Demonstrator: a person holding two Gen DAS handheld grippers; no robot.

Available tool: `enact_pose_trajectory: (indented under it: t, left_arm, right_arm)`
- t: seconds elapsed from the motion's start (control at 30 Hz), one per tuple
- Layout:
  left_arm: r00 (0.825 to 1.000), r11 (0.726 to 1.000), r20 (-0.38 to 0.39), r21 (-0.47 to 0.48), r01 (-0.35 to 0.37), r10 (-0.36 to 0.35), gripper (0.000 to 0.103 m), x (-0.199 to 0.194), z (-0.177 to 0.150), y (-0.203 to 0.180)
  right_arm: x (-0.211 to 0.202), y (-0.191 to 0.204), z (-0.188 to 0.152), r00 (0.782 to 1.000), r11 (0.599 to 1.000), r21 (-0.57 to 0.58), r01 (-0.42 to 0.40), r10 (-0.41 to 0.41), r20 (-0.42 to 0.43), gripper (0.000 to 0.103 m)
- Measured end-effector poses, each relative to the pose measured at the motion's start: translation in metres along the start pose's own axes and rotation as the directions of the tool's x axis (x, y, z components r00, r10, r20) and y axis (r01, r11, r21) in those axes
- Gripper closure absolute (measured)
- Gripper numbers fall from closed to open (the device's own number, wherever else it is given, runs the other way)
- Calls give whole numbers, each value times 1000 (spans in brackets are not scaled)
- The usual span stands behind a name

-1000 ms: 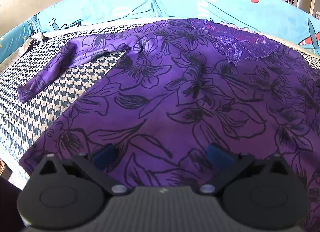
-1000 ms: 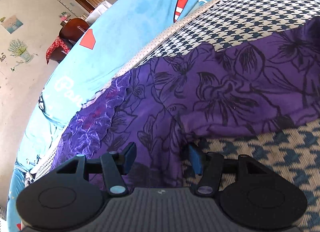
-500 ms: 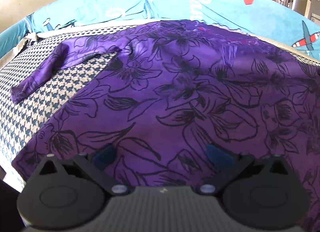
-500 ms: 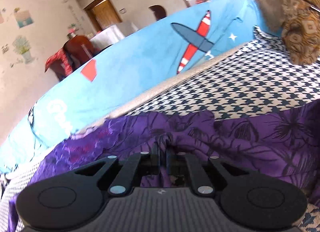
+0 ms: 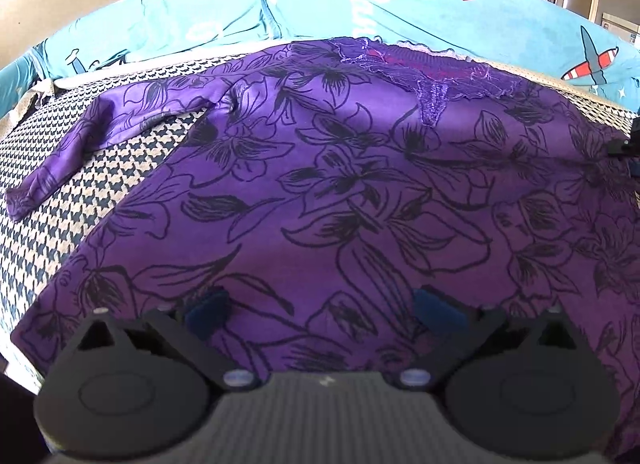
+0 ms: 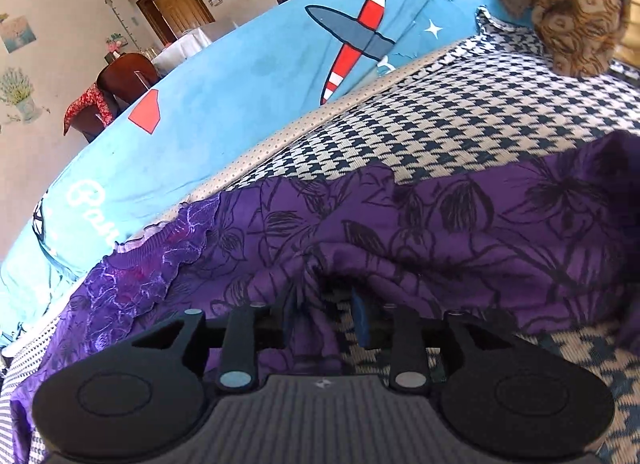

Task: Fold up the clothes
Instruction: 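Pull the hem with the right gripper to straighten the blouse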

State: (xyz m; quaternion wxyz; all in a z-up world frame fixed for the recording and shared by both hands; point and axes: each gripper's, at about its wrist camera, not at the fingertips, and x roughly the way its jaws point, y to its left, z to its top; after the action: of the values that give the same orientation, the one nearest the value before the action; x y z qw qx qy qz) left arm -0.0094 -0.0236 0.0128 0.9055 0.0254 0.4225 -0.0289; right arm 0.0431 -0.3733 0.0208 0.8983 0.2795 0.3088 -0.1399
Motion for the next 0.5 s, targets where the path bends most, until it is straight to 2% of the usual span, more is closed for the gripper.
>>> enact_pose_trajectory:
  t: [0.3,0.43,0.5]
  left_arm:
    - [1000,1000,9,13,-7,7,0,-1,-3,-2]
    - [1000,1000,2,6,-3,3,0,-2,-1,-2]
    - [1000,1000,-3,7,2,-2,0,-2,1,-3]
  right_arm:
    - [-35,-10,-10,1000,1000,5,-18,18,13,67]
    - [-44,-12,-3,999,999,-1,-46,46,11,65]
    - [-45,-10,2,998,998,-24,-53,53,22,61]
